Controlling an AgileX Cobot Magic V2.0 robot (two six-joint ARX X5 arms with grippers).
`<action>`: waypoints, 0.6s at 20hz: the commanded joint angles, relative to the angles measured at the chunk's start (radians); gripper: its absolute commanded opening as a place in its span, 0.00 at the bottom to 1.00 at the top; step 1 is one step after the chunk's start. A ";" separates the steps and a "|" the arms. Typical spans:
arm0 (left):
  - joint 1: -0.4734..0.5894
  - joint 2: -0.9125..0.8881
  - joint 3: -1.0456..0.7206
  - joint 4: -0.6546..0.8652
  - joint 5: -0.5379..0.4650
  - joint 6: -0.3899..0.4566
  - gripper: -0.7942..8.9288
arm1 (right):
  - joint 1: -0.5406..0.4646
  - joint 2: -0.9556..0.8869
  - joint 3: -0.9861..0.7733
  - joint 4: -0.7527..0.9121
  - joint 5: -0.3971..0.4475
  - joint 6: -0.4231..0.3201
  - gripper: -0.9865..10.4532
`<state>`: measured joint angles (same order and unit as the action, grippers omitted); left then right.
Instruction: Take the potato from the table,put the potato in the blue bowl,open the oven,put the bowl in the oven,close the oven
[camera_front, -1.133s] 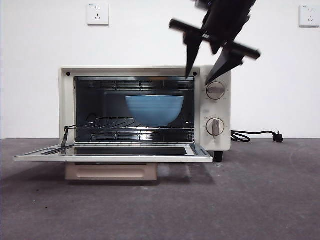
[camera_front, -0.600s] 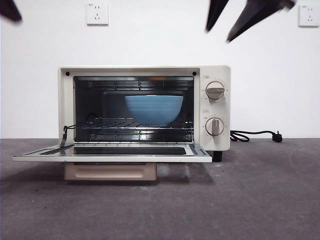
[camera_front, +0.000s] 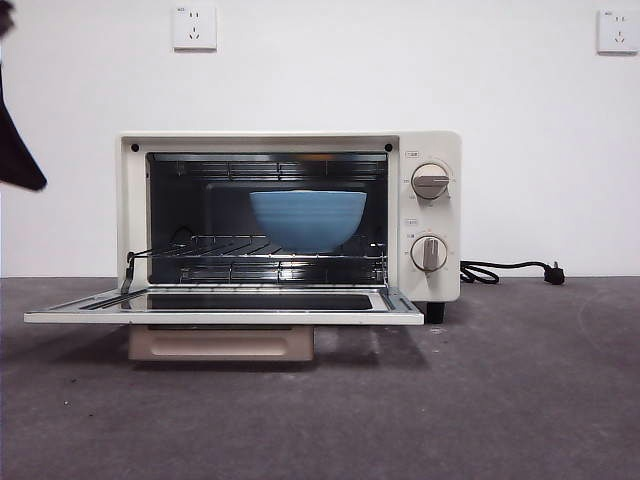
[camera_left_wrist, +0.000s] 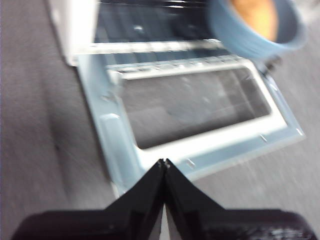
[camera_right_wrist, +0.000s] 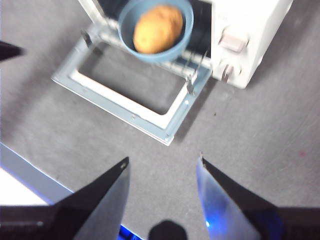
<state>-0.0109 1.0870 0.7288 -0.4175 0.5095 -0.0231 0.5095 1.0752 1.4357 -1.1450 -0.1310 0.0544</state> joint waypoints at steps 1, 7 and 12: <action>0.048 0.108 -0.008 0.074 0.049 0.000 0.07 | 0.002 -0.048 -0.006 -0.014 -0.002 -0.011 0.28; 0.091 0.332 -0.008 0.171 0.048 0.055 0.07 | 0.002 -0.121 -0.006 -0.072 -0.002 -0.001 0.28; 0.089 0.462 -0.008 0.238 0.076 0.054 0.07 | 0.002 -0.127 -0.006 -0.071 -0.002 0.000 0.28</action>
<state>0.0776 1.5417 0.7288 -0.1871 0.5797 0.0162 0.5102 0.9489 1.4357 -1.2190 -0.1314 0.0525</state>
